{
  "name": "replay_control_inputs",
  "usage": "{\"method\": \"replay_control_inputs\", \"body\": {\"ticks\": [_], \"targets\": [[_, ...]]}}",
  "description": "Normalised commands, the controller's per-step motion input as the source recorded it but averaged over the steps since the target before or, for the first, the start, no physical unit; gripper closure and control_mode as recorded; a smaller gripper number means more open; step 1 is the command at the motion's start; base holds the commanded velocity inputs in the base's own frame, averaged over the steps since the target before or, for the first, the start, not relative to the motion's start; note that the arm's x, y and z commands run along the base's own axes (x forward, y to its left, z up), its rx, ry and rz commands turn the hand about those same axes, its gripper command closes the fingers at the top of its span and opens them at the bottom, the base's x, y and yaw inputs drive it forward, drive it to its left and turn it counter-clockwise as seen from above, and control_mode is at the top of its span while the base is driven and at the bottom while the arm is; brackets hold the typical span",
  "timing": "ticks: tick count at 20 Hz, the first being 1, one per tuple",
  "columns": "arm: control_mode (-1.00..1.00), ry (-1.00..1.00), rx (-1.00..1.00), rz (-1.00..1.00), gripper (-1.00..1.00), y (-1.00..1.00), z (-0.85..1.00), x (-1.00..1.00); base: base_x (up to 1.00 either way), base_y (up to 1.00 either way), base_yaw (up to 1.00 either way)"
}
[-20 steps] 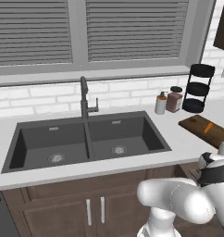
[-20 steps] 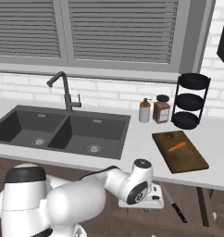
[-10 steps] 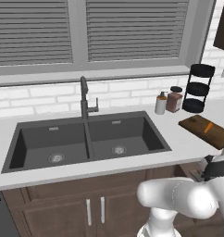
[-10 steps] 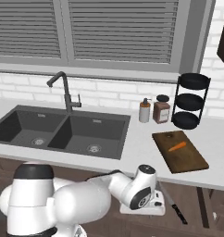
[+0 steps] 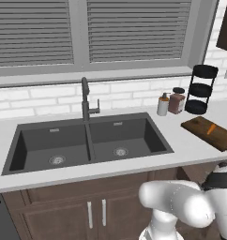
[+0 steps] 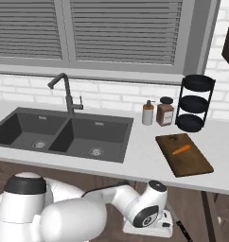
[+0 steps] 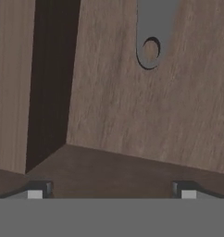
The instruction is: Place the appropriate cutting tool for cutting the carrot skin on the cutting board.
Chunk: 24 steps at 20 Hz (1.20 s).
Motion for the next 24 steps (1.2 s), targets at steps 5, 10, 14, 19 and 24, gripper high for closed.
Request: {"method": "replay_control_inputs", "body": {"ticks": [5,10,14,19,24], "targets": [[-1.0,0.0,0.05,0.0,-1.0,-0.02,0.13,-0.3,0.0,0.0,0.0],[-1.0,0.0,0.04,0.0,-1.0,0.0,0.08,0.86,0.0,0.0,0.0],[-1.0,0.0,0.01,0.0,-1.0,-0.02,0.0,0.96,0.0,0.0,0.0],[-1.0,0.01,0.0,0.0,-1.0,-0.3,-0.08,0.13,0.0,0.0,0.0],[-1.0,0.0,0.0,0.0,-1.0,-0.38,0.0,0.01,0.0,0.0,0.0]]}}
